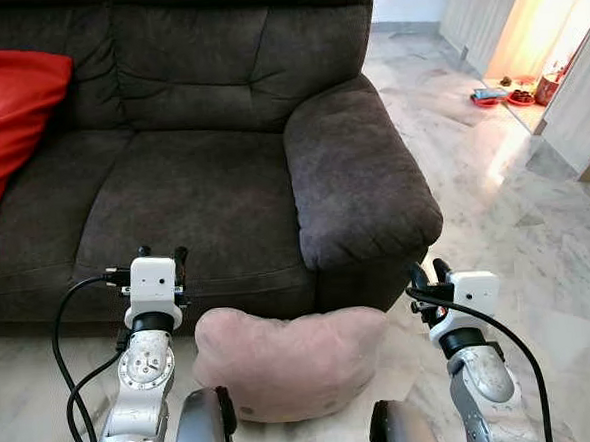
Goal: Move the pillow to the sofa from floor
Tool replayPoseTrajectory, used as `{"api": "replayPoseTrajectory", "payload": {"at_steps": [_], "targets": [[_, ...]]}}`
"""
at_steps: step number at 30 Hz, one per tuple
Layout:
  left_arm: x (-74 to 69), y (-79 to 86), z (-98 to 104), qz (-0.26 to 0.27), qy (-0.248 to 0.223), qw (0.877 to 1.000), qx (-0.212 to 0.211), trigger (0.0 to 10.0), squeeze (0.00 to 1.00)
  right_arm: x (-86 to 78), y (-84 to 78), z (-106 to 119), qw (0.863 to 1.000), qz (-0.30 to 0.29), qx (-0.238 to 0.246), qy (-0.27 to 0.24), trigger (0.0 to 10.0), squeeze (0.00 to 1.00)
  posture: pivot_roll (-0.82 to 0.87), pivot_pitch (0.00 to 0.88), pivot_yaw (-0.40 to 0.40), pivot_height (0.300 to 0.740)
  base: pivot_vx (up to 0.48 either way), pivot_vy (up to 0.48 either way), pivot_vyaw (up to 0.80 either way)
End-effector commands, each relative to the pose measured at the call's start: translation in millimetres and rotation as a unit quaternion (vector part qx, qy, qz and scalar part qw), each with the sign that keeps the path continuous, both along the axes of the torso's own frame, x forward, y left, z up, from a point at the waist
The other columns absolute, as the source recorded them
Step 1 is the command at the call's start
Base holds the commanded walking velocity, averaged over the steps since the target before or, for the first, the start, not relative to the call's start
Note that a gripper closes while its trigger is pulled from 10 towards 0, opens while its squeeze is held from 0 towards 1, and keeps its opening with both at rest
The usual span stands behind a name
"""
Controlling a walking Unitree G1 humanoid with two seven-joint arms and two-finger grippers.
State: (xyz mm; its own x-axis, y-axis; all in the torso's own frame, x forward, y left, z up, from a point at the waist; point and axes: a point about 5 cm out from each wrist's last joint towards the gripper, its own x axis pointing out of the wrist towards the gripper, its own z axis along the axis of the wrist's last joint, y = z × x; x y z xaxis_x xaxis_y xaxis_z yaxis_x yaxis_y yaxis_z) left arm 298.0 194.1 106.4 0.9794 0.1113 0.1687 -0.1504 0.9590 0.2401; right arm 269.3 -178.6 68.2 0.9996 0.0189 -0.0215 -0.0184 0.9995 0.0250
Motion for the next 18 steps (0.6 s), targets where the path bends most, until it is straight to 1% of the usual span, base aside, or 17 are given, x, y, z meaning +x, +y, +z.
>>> {"api": "replayPoseTrajectory", "payload": {"at_steps": [1, 8, 12, 15, 16, 18], "targets": [[2.3, -3.4, 1.8, -0.008, 0.002, 1.0, -0.005, 10.0, 0.0, 0.5, -1.5, 1.2, 1.0, -0.004, 0.004, -0.001, 10.0, 0.0, -0.01, 0.0, -0.08, 0.55, 0.0, 0.0, 0.0], [2.9, -1.5, 3.2, -0.005, 0.001, 1.0, -0.003, 10.0, 0.0, 1.1, -1.1, 1.4, 1.0, -0.003, 0.002, -0.001, 10.0, 0.0, -0.01, 0.0, -0.076, 0.55, 0.0, 0.0, 0.0], [2.2, -2.1, 2.9, -0.006, 0.001, 1.0, -0.003, 10.0, 0.0, -0.1, 0.5, 3.0, 1.0, 0.005, 0.001, -0.009, 10.0, 0.0, -0.01, 0.0, -0.075, 0.55, 0.0, 0.0, 0.0], [2.0, -2.1, 2.7, -0.006, 0.0, 1.0, -0.003, 10.0, 0.0, -0.7, 1.5, 2.8, 1.0, 0.008, -0.003, -0.01, 10.0, 0.0, -0.01, 0.0, -0.075, 0.55, 0.0, 0.0, 0.8], [2.2, -2.2, 2.8, -0.006, 0.0, 1.0, -0.003, 10.0, 0.0, -0.4, 1.6, 1.8, 1.0, 0.006, 0.004, -0.006, 10.0, 0.0, -0.01, 0.0, -0.076, 0.55, 0.0, 0.0, 0.48], [2.5, -2.3, 3.1, -0.005, -0.001, 1.0, -0.003, 10.0, 0.0, 0.0, 1.6, 1.2, 1.0, 0.004, 0.008, -0.004, 10.0, 0.0, -0.01, 0.0, -0.074, 0.55, 0.0, 0.0, 0.0]]}}
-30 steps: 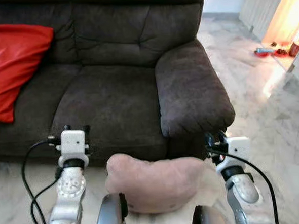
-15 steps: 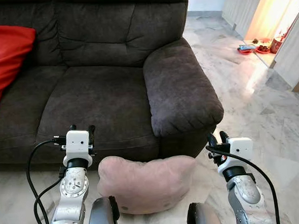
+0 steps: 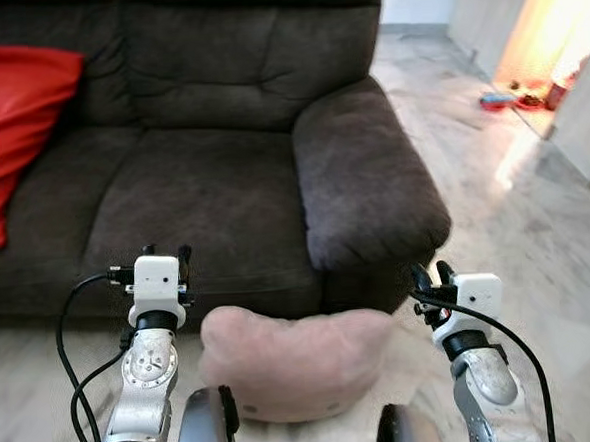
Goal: Move the pillow to the sofa from floor
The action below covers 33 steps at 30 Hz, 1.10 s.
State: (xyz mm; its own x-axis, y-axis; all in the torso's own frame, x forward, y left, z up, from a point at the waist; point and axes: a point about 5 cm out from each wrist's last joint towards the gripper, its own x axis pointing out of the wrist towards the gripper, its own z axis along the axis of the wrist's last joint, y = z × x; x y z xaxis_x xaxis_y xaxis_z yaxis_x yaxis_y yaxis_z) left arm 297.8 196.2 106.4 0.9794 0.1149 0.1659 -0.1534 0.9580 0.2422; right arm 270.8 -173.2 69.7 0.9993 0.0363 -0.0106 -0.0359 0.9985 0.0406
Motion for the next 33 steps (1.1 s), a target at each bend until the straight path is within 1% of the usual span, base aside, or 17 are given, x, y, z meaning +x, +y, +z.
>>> {"api": "replayPoseTrajectory", "payload": {"at_steps": [1, 13, 16, 20, 23, 26, 33], "targets": [[2.7, -4.4, 3.3, -0.007, -0.003, 1.0, -0.005, 10.0, 0.0, -1.2, -3.9, 0.5, 1.0, -0.004, -0.003, -0.002, 10.0, 0.0, -0.01, 0.0, -0.075, 0.55, 0.0, 0.0, 0.0], [3.1, -3.9, 4.7, -0.009, -0.005, 1.0, -0.002, 10.0, 0.0, -0.3, -2.9, 0.8, 1.0, -0.002, -0.005, -0.002, 10.0, 0.0, -0.01, 0.0, -0.073, 0.55, 0.02, 0.0, 0.0], [3.9, -4.9, 5.6, -0.011, -0.006, 1.0, 0.0, 10.0, 0.0, 0.1, -2.4, 1.5, 1.0, 0.0, -0.012, -0.003, 10.0, 0.0, -0.01, 0.0, -0.073, 0.55, 0.16, 0.0, 0.0], [4.4, -6.2, 6.0, -0.013, -0.006, 1.0, 0.0, 10.0, 0.0, -0.3, -1.5, 1.8, 1.0, 0.004, -0.018, -0.005, 10.0, 0.0, -0.01, 0.0, -0.072, 0.55, 0.241, 0.0, 0.75], [4.2, -7.4, 5.6, -0.015, -0.006, 1.0, 0.003, 10.0, 0.0, -0.7, -2.6, 0.3, 1.0, -0.001, -0.007, -0.001, 10.0, 0.0, -0.01, 0.0, -0.073, 0.55, 0.16, 0.0, 0.0], [4.2, -7.3, 5.5, -0.014, -0.005, 1.0, 0.004, 10.0, 0.0, -0.5, -2.9, 0.3, 1.0, -0.002, -0.006, 0.0, 10.0, 0.0, -0.01, 0.0, -0.073, 0.55, 0.24, 0.0, 0.0], [4.5, -6.1, 5.4, -0.013, -0.004, 1.0, 0.009, 10.0, 0.0, -0.2, -2.9, 0.4, 1.0, -0.001, -0.006, 0.001, 10.0, 0.0, -0.01, 0.0, -0.074, 0.55, 0.069, 0.0, 0.0]]}}
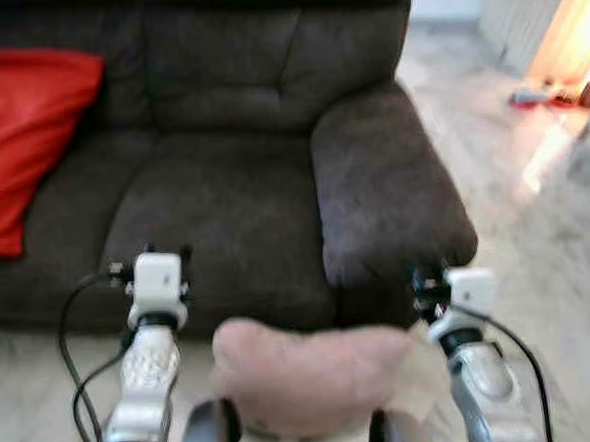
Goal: Move the pillow to the sofa from floor
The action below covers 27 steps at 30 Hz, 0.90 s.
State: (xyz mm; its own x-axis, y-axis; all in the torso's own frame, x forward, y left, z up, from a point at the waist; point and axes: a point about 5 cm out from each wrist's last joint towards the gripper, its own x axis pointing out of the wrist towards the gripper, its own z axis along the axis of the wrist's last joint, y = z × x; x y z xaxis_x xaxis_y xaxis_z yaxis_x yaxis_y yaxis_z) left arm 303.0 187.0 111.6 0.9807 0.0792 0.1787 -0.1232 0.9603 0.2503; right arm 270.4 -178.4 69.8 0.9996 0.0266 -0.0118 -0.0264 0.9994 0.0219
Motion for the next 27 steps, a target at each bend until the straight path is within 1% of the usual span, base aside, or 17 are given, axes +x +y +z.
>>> {"api": "replayPoseTrajectory", "payload": {"at_steps": [1, 7, 19, 23, 27], "targets": [[-0.4, 1.9, 0, -0.003, 0.002, 1.0, 0.006, 10.0, 0.0, 0.4, 2.5, 0, 1.0, 0.004, 0.004, 0.001, 10.0, 0.0, -0.01, 0.0, -0.074, 0.55, 0.0, 0.0, 0.0], [-0.6, 0.1, -1, -0.007, 0.006, 1.0, 0.002, 10.0, 0.0, 0.3, 2.7, 0, 1.0, 0.004, 0.003, 0.003, 10.0, 0.0, -0.01, 0.0, -0.074, 0.55, 0.0, 0.0, 0.0], [-0.7, -5.3, -5, -0.033, 0.021, 0.999, -0.006, 10.0, 0.0, 0.1, 3.2, -1, 1.0, 0.003, 0.01, 0.002, 10.0, 0.0, 0.0, 0.0, -0.074, 0.55, 0.0, 0.0, 0.0], [-0.4, -8.7, -10, -0.045, 0.034, 0.998, -0.009, 10.0, 0.0, 0.3, 3.7, 0, 1.0, 0.004, 0.008, 0.002, 10.0, 0.0, 0.0, 0.0, -0.074, 0.55, 0.0, 0.0, 0.0], [0.7, -9.4, -8, -0.046, 0.03, 0.998, -0.01, 10.0, 0.0, -0.2, 3.3, 0, 1.0, 0.003, 0.007, 0.002, 10.0, 0.0, -0.01, 0.0, -0.074, 0.55, 0.0, 0.0, 0.0]]}}
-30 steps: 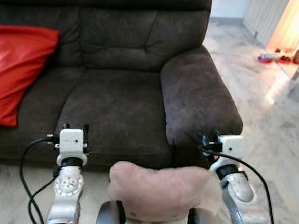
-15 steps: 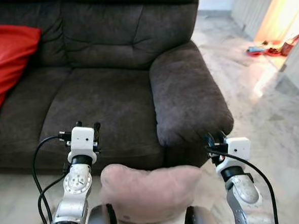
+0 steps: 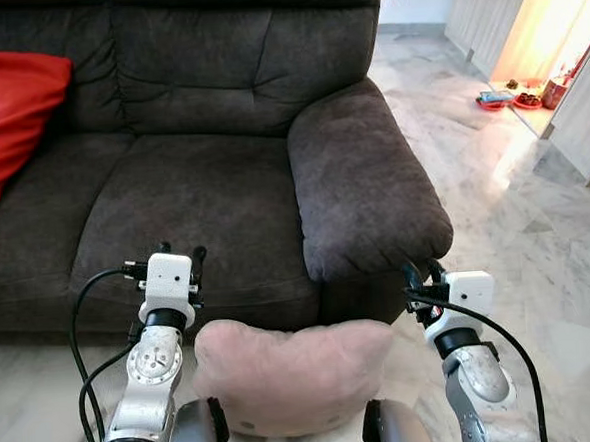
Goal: Move the pillow to the sofa from floor
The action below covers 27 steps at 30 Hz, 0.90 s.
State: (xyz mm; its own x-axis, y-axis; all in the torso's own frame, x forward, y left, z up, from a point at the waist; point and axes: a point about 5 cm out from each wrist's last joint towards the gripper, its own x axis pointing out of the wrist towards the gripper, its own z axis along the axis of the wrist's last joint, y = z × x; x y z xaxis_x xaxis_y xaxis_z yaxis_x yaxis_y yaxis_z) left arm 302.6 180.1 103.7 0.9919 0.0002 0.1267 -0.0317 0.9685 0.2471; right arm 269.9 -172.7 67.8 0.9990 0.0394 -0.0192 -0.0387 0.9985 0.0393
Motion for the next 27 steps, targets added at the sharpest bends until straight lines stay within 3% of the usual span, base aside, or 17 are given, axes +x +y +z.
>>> {"api": "replayPoseTrajectory", "payload": {"at_steps": [1, 27], "targets": [[1.6, -2.9, 1.3, -0.006, 0.003, 1.0, -0.007, 10.0, 0.0, 0.1, -2.6, 1.7, 1.0, -0.004, -0.002, -0.001, 10.0, 0.0, 0.0, 0.0, -0.074, 0.55, 0.0, 0.0, 0.0], [5.4, 5.7, 3.2, 0.01, 0.009, 0.999, -0.031, 10.0, 0.0, 0.3, -2.6, 0.1, 1.0, 0.002, -0.007, 0.012, 10.0, 0.0, -0.01, 0.0, -0.077, 0.537, 0.0, 0.0, 0.0]]}}
